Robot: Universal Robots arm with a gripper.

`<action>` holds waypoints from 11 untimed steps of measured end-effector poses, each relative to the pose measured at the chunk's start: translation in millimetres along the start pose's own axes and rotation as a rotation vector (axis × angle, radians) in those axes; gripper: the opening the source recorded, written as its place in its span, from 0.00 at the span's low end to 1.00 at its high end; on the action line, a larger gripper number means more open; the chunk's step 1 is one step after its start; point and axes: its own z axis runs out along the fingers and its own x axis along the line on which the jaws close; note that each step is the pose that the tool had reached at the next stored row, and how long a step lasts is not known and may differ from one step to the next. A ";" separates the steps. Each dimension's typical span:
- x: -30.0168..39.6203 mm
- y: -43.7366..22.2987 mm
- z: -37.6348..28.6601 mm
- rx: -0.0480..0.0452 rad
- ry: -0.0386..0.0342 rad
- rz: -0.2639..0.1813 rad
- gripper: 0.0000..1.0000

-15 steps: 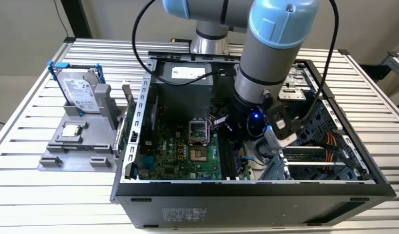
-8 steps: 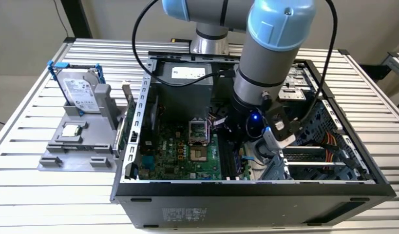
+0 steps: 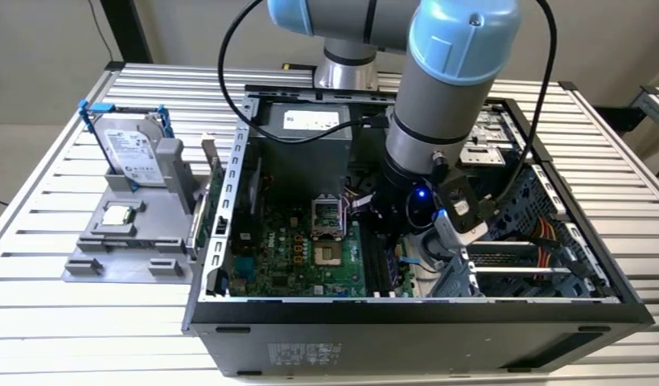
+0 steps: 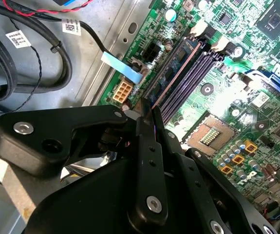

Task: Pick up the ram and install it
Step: 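Insert the ram into the slot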

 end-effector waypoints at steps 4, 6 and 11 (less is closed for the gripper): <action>0.1 0.0 0.0 0.0000 0.0000 0.000 0.00; 0.1 0.0 0.0 0.0000 0.0000 0.001 0.00; 0.2 0.0 0.0 0.0000 0.0000 0.003 0.00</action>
